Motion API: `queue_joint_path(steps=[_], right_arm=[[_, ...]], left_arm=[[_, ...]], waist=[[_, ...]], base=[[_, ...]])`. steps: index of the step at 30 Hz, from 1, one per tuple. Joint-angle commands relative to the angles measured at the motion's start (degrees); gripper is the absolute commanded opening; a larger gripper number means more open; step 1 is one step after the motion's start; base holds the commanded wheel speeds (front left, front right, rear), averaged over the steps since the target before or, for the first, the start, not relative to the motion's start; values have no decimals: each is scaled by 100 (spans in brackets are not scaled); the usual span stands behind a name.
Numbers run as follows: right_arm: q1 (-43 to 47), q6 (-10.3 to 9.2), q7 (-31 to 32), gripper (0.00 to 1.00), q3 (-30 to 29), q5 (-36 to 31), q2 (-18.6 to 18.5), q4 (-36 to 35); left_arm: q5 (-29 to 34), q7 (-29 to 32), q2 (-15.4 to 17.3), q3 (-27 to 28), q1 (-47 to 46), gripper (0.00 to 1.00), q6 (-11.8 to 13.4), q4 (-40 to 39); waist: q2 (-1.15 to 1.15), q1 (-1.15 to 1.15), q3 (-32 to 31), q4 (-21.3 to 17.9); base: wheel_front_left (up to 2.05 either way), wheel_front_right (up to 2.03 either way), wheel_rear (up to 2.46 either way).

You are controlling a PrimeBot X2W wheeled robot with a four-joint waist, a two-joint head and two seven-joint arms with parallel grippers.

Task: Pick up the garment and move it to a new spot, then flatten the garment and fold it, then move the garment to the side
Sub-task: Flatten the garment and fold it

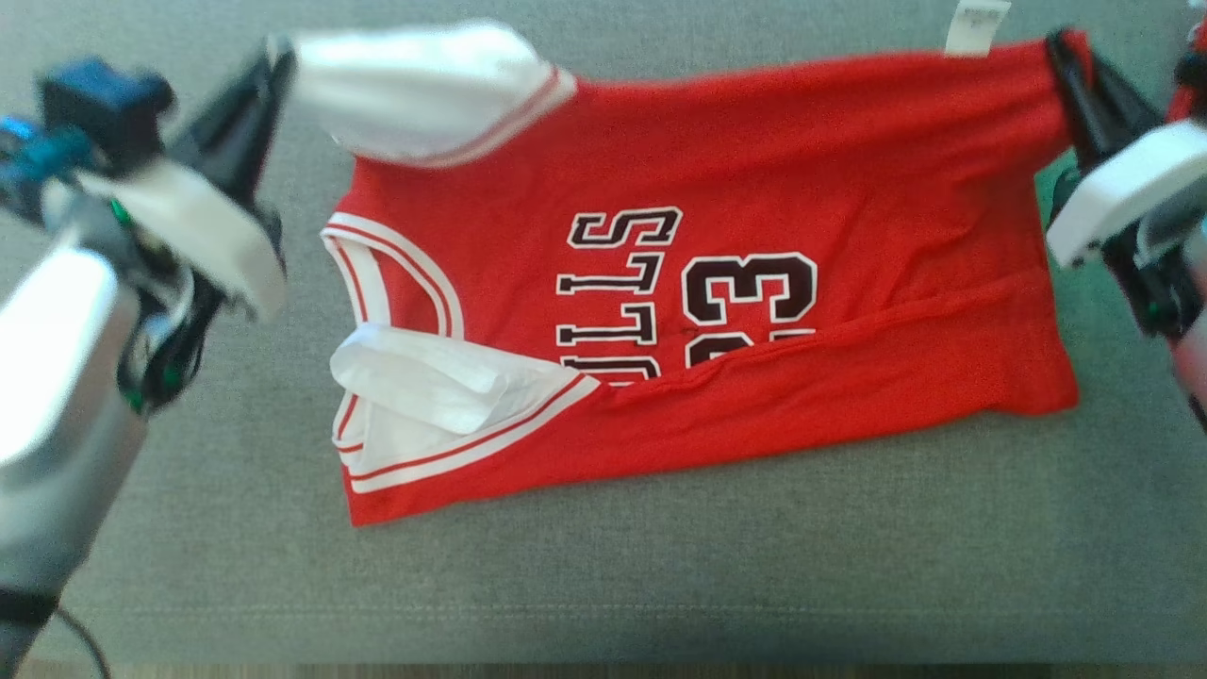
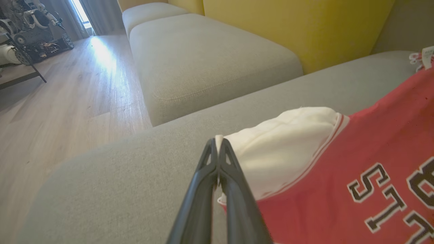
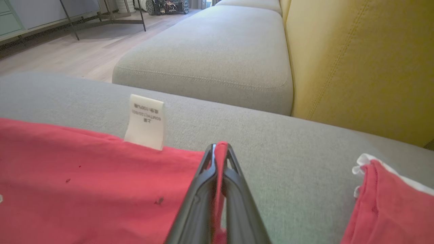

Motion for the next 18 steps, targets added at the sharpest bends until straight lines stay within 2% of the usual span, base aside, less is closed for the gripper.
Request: queue_joint_path(steps=[1,9,18], right_arm=[[188,36,38,0,40,101,-154,-159],[997,36,538,0,464,727,-651,-920],[1444,36,973,0,677,885,-1125,-1293]], left_arm=[[55,43,377,223,-74,0,36,-193],[-57,516,862,47,829,0,280,-1072],[-358,1503,1396,-344,1695,0,333,-2086]], waist=[[0,0,-113,47],[0,0,-615,165],[0,0,-869,261]], base=[[0,0,0],[0,0,0],[0,0,0]])
